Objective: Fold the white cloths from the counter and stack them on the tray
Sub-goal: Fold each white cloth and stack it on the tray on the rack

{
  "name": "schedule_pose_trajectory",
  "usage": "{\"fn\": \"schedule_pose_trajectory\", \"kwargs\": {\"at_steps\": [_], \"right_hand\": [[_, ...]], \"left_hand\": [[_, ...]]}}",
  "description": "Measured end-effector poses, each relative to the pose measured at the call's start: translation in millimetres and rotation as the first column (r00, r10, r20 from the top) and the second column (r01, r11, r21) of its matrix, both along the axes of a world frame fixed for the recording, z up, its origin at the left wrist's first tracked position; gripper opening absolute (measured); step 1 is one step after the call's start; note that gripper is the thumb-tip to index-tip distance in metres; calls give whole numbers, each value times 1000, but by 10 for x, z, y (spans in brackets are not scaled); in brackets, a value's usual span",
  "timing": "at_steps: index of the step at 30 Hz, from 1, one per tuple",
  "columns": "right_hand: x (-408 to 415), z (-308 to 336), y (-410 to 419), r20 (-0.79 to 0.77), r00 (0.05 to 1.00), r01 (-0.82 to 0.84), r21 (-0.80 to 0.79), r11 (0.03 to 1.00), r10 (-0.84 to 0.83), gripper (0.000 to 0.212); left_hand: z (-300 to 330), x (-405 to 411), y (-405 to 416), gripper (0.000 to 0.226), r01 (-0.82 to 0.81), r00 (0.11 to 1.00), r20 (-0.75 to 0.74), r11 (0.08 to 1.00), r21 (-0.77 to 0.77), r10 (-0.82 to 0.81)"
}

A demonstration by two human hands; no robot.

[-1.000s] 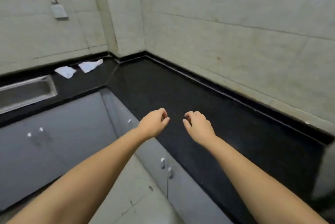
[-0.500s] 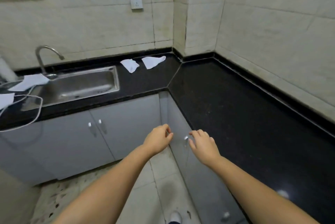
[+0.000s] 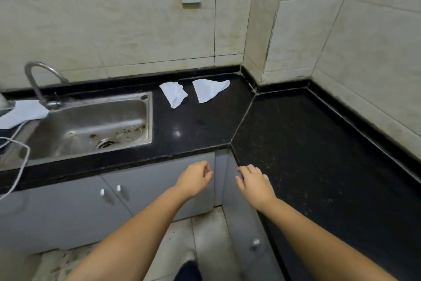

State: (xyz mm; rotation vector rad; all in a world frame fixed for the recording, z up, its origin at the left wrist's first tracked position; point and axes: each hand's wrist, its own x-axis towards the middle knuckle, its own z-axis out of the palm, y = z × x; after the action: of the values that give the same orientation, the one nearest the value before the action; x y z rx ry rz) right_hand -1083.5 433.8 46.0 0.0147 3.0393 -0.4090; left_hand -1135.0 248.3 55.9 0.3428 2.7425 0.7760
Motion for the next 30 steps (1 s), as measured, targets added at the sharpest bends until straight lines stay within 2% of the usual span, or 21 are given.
{"fn": "schedule_pose_trajectory", "kwargs": {"at_steps": [11, 15, 18, 21, 25, 27, 30], "right_hand": [[-2694, -16, -94, -17, 998, 67, -53, 996, -68, 32], [-3644, -1, -179, 21, 997, 69, -57, 996, -68, 33], [-4276, -98, -231, 36, 998, 53, -32, 998, -52, 34], [-4711, -239, -290, 66, 998, 13, -13, 1000, -12, 38], [-4940, -452, -313, 162, 987, 0, 55, 998, -9, 40], [-4957, -523, -301, 201, 979, 1, 76, 997, -16, 37], [-4927, -567, -277, 177, 984, -20, 71, 997, 7, 35]], "left_hand": [[-40, -2787, 104, 15, 101, 995, -10, 995, -24, -101], [-75, -3723, 140, 20, 143, 989, -22, 988, -55, -144], [-204, -4287, 210, 33, 195, 976, -76, 973, -127, -206], [-403, -4621, 271, 42, 237, 956, -119, 947, -218, -267], [-669, -4707, 251, 38, 307, 928, -92, 879, -364, -362], [-764, -4694, 217, 34, 306, 922, -111, 875, -376, -371], [-816, -4689, 206, 28, 314, 905, -162, 876, -367, -393]]}}
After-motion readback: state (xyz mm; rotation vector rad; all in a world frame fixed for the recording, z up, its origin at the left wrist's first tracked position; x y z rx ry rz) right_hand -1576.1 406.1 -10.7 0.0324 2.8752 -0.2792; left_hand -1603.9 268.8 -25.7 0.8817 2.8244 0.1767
